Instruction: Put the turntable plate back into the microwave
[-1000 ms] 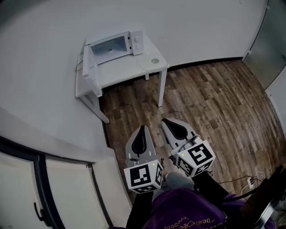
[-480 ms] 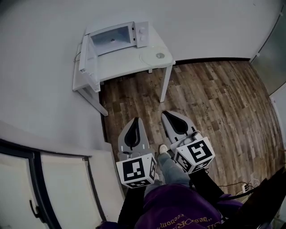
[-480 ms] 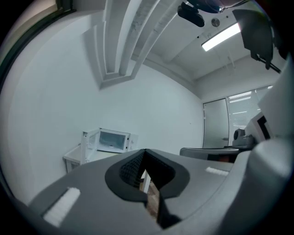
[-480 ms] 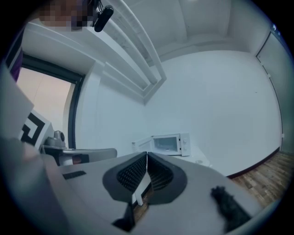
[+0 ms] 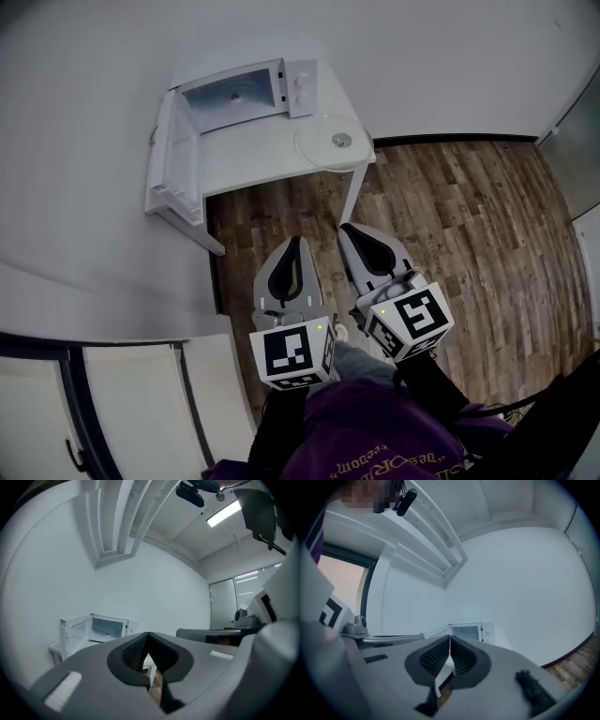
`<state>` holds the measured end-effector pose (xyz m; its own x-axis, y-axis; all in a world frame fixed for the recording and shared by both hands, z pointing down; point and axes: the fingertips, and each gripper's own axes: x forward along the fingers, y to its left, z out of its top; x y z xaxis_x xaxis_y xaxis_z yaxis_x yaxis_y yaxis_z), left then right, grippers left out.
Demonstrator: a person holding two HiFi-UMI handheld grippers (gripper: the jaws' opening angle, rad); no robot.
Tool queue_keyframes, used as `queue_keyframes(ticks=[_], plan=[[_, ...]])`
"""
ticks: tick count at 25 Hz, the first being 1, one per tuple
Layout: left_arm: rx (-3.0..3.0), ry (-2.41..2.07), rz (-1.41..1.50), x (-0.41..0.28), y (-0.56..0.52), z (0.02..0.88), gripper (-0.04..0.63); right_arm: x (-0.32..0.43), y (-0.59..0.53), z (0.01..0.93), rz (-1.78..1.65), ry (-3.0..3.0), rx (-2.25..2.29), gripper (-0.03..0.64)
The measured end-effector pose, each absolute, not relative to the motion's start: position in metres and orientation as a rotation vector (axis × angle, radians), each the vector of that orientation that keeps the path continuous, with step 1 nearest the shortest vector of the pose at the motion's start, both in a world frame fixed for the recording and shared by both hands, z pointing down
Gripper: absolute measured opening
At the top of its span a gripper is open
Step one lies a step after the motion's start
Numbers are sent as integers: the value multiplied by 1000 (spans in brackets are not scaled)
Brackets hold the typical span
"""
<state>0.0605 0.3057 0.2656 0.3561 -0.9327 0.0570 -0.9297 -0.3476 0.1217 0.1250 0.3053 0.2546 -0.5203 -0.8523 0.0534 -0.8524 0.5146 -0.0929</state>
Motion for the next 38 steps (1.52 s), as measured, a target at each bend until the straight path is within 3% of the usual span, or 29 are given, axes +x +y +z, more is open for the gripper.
queue_keyframes(ticks=[16,38], plan=[[2328,-1853,12,33,192,293,4,104,187,289,242,-2747,1345,11],[2444,-1696,2,-16,-35,292,4,40,-35,296,252,-2657,1467,11]])
